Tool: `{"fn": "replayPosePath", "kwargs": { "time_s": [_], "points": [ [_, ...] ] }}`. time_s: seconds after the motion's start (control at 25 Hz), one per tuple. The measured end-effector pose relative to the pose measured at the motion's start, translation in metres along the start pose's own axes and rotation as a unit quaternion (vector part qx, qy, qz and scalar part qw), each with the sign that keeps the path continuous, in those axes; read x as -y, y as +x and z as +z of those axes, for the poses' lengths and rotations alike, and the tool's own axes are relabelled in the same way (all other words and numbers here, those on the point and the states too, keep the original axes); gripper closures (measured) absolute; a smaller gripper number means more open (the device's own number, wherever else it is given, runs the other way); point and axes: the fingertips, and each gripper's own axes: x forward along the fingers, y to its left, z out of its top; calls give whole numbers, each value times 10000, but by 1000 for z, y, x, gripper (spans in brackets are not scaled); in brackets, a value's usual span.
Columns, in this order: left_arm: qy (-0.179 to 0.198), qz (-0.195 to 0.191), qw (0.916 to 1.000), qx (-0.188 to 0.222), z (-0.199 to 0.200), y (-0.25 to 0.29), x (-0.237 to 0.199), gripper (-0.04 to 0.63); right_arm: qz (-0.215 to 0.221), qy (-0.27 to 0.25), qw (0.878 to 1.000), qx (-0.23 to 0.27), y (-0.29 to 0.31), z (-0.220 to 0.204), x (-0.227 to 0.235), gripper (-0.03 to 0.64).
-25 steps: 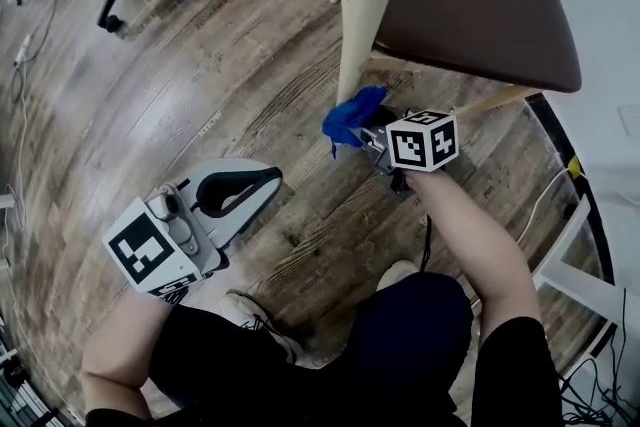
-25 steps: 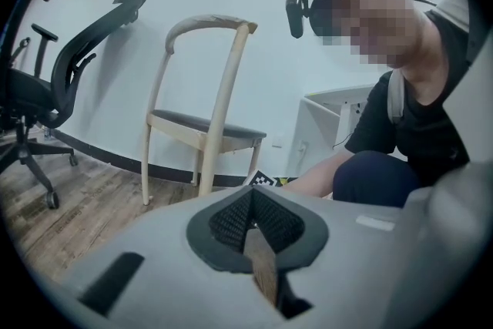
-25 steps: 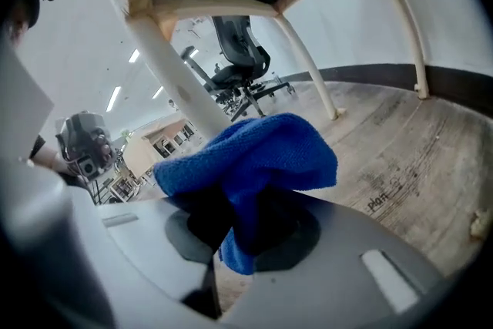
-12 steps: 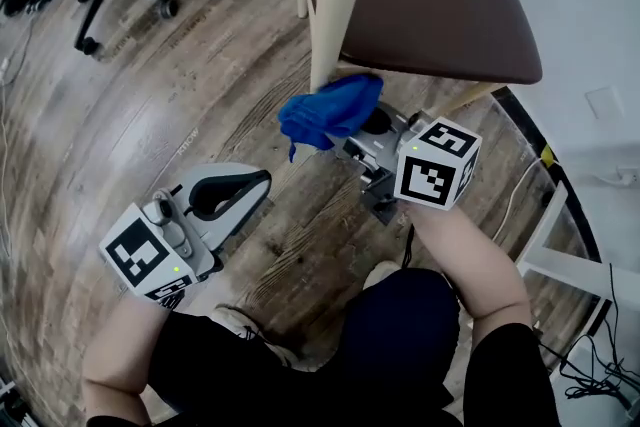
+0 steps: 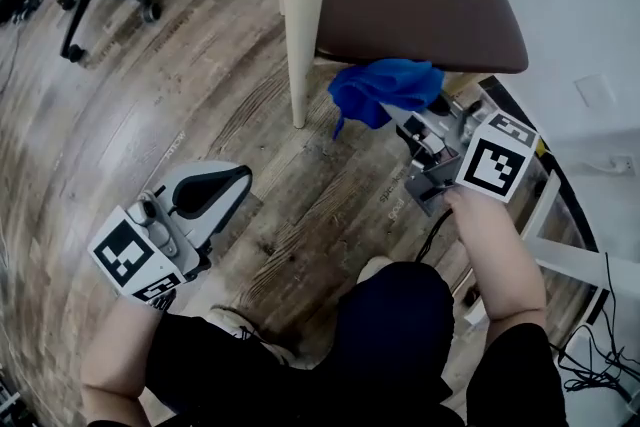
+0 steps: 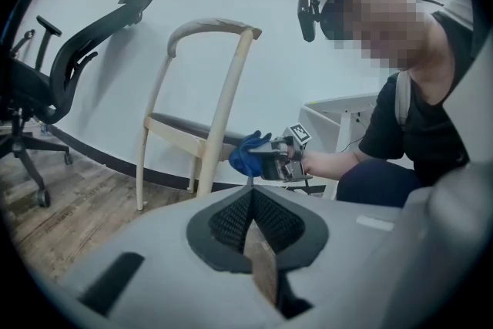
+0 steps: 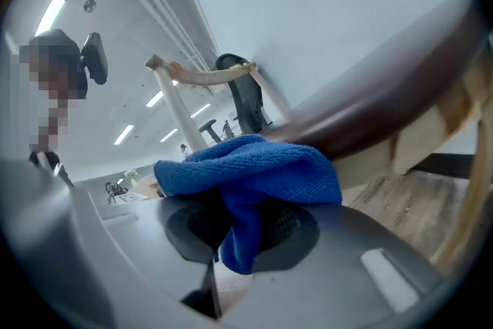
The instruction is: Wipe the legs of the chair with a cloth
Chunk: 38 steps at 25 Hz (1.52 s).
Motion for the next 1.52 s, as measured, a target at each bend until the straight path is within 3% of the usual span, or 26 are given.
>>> {"fn": "replayPosePath", "kwargs": {
  "time_s": [0.2, 0.4, 0.48, 1.0, 1.52],
  "points": [
    [-6, 6, 10000, 15, 0, 5, -4, 597, -936, -176, 9954, 130, -64, 21, 52, 551],
    [-40, -3, 10000, -76, -4, 12, -6, 597, -1976, -199, 9790, 451, -133, 49, 109, 551],
    [-48, -6, 9999, -98, -6, 16, -7, 597, -2163, -44, 9746, 574, -151, 54, 126, 551],
    [-97, 17, 9996, -252, -14, 24, -10, 597, -1855, 5, 9801, 703, -151, 49, 134, 551],
    [-183, 185, 9985, -481, -27, 26, -19, 597, -1859, 1187, 9724, 760, -136, -62, 223, 551]
  ]
}}
